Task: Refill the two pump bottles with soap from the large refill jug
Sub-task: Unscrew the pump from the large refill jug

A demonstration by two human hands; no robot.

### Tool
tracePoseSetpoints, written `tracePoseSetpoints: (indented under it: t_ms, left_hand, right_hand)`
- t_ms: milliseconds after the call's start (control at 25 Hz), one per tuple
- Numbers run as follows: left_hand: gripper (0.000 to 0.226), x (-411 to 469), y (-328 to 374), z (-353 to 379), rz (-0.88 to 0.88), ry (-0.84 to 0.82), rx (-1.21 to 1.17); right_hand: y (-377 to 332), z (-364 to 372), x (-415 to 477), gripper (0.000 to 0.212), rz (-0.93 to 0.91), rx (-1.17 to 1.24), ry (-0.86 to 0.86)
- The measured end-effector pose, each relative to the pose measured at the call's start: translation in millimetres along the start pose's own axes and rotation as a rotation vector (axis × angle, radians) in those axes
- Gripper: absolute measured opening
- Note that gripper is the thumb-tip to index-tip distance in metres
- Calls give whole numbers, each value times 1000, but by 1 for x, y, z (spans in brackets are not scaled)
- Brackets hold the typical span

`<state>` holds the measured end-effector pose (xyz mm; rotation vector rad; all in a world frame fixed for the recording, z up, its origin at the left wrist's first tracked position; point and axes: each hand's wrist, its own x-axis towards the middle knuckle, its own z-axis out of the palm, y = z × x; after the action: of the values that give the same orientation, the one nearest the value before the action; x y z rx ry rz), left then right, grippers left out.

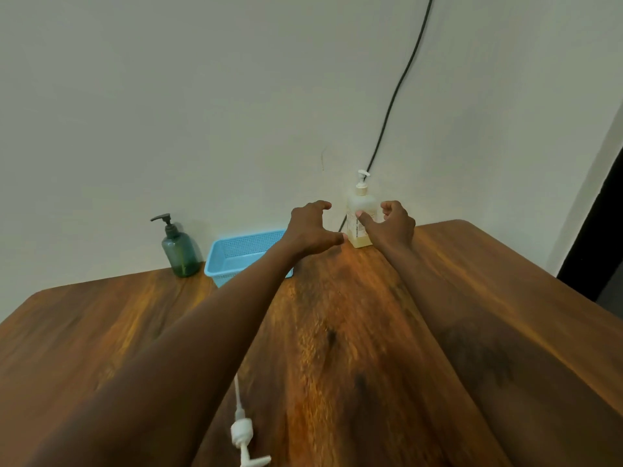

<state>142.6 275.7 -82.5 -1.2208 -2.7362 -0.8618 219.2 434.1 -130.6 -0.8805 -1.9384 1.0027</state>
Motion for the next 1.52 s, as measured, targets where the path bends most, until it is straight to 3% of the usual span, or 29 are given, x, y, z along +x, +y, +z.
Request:
tracePoseSetpoints:
  t_ms: [280,720,1200,1360,1520]
  left_hand:
    - [87,32,-15,23,-14,24,-21]
    - [82,25,-26,23,-60,42,-88]
    - [111,-45,-11,2,-181,-11,-162]
    - [98,-98,-1,-9,-126,24,-269]
    - [84,-155,8,-29,-68,202,-373]
  right_hand:
    - [10,44,44,89,26,-20,0]
    - [13,56,54,68,22,-85,20]
    - [-18,7,-61,69,-181,-122,54]
    - [-46,-28,-117,72,-241,-24,32]
    - [-71,-57,-178,73,-251,71,17]
